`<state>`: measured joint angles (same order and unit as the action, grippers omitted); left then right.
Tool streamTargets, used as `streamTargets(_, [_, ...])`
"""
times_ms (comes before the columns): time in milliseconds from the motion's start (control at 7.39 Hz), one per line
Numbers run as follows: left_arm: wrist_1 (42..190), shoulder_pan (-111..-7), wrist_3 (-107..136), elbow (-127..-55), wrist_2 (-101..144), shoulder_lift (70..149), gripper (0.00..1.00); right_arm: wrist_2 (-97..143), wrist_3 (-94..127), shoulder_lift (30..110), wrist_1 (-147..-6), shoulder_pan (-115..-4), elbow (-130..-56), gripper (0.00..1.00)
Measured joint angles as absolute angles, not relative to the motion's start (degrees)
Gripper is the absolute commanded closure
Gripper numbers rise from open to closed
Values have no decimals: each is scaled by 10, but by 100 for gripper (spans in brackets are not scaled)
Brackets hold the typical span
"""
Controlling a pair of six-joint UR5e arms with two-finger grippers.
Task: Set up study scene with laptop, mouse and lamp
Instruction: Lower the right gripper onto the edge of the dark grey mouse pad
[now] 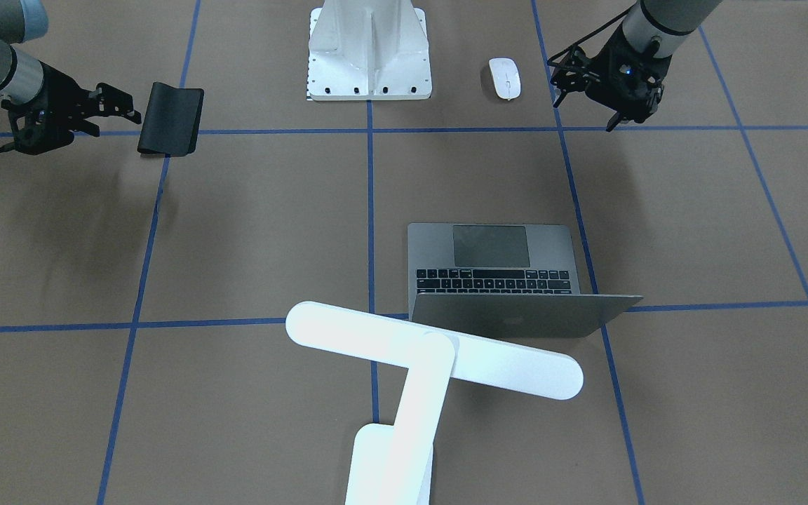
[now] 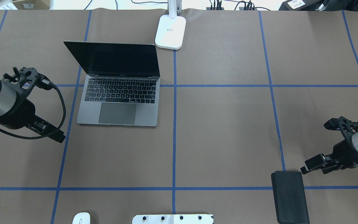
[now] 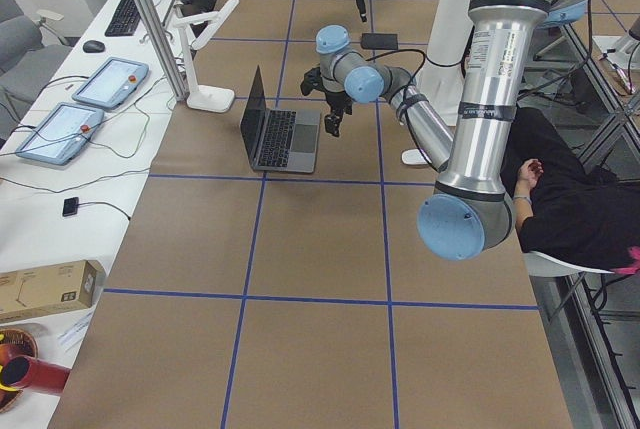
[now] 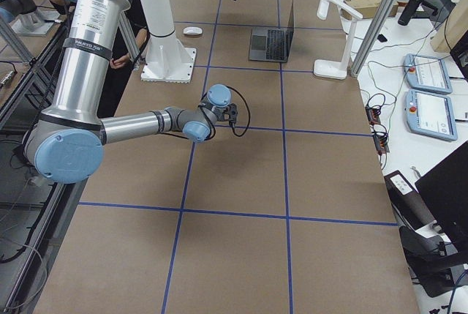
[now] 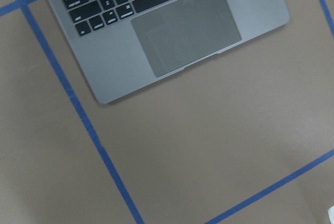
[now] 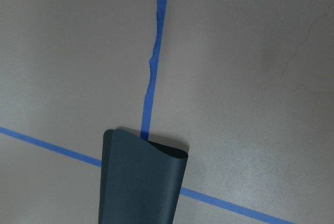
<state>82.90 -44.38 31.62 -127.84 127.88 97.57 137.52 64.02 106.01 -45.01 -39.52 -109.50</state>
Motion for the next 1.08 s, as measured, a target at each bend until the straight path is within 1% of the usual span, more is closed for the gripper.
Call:
streamTargets(676, [829, -440, 320, -1283, 1277, 969, 0, 1343, 687, 1063, -442, -306, -1106, 5])
streamTargets(947, [829, -439, 319, -1287, 1275, 963, 1, 1343, 687, 1064, -445, -285, -1105, 13])
streamTargets(1082, [829, -439, 318, -1288, 1275, 961, 1, 1344, 687, 1064, -451, -280, -1104, 13])
